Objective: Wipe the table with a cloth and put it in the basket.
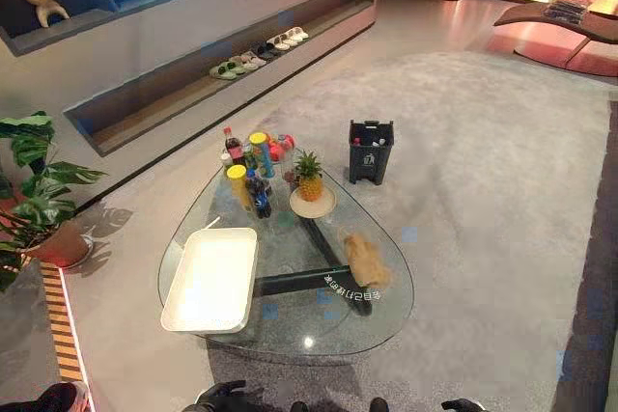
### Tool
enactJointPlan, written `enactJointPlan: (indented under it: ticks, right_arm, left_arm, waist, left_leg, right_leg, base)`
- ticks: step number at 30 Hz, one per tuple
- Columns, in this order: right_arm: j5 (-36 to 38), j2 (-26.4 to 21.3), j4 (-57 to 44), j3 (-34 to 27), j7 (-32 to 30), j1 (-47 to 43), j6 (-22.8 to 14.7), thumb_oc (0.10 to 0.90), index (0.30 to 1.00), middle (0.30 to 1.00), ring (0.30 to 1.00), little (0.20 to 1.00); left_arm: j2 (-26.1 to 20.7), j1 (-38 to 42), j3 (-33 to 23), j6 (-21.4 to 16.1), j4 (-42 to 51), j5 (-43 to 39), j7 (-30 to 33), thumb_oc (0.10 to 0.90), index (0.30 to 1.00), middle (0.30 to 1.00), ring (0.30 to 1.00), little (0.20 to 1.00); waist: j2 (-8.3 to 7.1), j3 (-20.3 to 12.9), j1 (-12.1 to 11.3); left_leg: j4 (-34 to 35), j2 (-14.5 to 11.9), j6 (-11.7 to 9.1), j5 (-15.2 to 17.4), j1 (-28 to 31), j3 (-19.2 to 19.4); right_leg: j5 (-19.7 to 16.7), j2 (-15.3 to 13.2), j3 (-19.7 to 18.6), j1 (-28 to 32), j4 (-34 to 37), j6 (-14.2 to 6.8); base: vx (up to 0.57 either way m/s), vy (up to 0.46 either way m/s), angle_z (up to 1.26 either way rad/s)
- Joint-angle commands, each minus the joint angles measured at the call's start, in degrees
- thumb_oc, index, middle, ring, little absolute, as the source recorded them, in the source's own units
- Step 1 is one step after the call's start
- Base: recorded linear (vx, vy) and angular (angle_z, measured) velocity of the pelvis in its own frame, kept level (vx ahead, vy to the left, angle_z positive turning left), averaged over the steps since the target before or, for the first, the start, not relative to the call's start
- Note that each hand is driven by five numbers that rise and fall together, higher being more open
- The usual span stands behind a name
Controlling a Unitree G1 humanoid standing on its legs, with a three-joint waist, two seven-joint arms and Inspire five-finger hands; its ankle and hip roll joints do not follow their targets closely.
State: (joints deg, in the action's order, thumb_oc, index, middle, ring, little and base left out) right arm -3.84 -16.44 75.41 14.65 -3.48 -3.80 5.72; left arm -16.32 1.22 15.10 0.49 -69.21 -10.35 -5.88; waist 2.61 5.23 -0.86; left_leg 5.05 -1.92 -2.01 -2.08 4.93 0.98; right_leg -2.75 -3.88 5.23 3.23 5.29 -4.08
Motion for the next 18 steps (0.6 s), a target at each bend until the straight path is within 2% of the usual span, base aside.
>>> enactJointPlan:
  ticks: [1, 18]
  right_arm:
    - [0.19, -2.13, 2.11, 2.84, -0.54, -4.23, -0.14, 0.8, 0.9, 0.9, 0.9, 0.9]
    - [0.04, -1.87, 2.03, 2.87, -0.76, -3.94, -0.08, 0.8, 0.9, 0.9, 0.9, 0.9]
  left_arm:
    - [0.23, 4.22, 1.78, -1.25, -2.64, 1.14, -0.79, 0.8, 0.9, 0.9, 0.9, 0.9]
    - [0.3, 3.97, 1.44, -1.39, -2.67, 1.17, -1.1, 0.8, 0.9, 0.9, 0.9, 0.9]
  waist:
    - [-1.08, 1.27, 0.19]
    - [-1.19, 1.26, 0.0]
  left_leg:
    - [-0.05, 0.88, -0.96, 4.26, 0.26, 0.76]
    - [-0.05, 0.9, -0.99, 4.27, 0.3, 0.59]
  right_leg:
    - [3.89, -0.61, 2.24, 1.98, -1.23, -1.81]
    - [4.04, -0.58, 2.37, 2.2, -1.22, -1.76]
  base:
    - [-0.04, -0.023, -0.35]
    - [0.0, 0.0, 0.0]
